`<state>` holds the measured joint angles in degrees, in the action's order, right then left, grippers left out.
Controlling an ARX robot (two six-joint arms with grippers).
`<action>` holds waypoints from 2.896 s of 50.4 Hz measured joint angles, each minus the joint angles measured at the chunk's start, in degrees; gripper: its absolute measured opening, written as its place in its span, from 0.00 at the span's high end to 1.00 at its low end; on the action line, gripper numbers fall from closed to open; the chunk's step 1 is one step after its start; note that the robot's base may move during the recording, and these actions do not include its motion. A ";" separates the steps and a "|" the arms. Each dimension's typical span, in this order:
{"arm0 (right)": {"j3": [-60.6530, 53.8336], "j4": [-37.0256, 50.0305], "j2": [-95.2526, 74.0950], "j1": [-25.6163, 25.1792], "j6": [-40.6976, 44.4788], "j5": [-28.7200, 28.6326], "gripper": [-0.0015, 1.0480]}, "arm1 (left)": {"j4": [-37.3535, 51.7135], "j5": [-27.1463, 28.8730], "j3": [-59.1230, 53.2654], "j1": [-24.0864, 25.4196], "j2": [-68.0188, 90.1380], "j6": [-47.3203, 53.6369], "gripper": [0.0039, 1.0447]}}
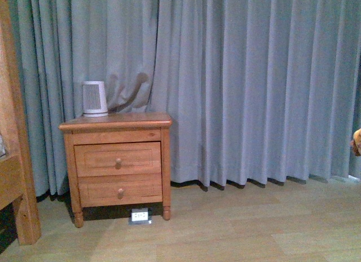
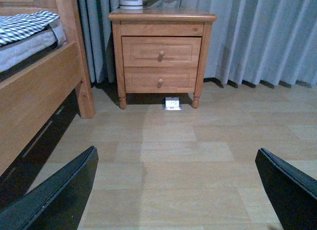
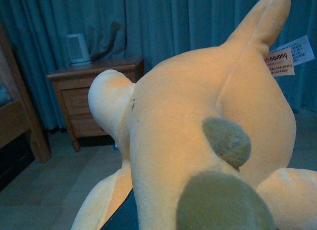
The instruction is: Put away toys
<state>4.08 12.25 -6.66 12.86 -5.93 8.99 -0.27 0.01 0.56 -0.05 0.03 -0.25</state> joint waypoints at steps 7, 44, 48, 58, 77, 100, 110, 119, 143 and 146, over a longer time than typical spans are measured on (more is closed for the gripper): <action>0.00 0.00 0.00 0.00 0.00 -0.02 0.81 | 0.00 0.00 0.00 0.00 0.00 0.00 0.05; 0.00 0.00 0.00 0.00 0.00 0.00 0.81 | 0.00 -0.02 0.00 0.00 0.00 0.00 0.05; 0.00 0.00 0.00 0.00 0.00 0.00 0.81 | 0.00 -0.02 0.00 0.00 0.00 0.00 0.05; 0.00 0.00 0.00 0.00 0.00 -0.02 0.81 | 0.00 -0.02 0.00 0.00 0.00 0.00 0.05; 0.00 0.00 0.00 -0.02 0.00 0.20 0.81 | 0.00 -0.04 0.00 -0.02 0.00 0.00 0.05; 0.00 0.00 0.02 -0.02 0.00 0.02 0.81 | 0.00 -0.02 0.00 -0.02 0.00 0.00 0.05; 0.00 0.00 0.00 0.00 0.00 0.09 0.81 | 0.00 0.00 0.00 -0.02 0.00 0.00 0.05; 0.00 0.00 -0.02 -0.02 0.00 0.04 0.81 | 0.00 0.04 0.00 -0.02 0.00 0.00 0.05; 0.00 0.00 0.07 -0.11 0.00 0.90 0.81 | 0.00 -0.39 0.00 -0.09 0.00 0.00 0.05; 0.00 0.00 0.07 -0.09 0.00 0.52 0.81 | 0.00 -0.22 0.00 -0.09 0.00 0.00 0.05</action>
<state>4.08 12.25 -6.59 12.78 -5.93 9.52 -0.27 -0.21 0.56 -0.14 0.03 -0.25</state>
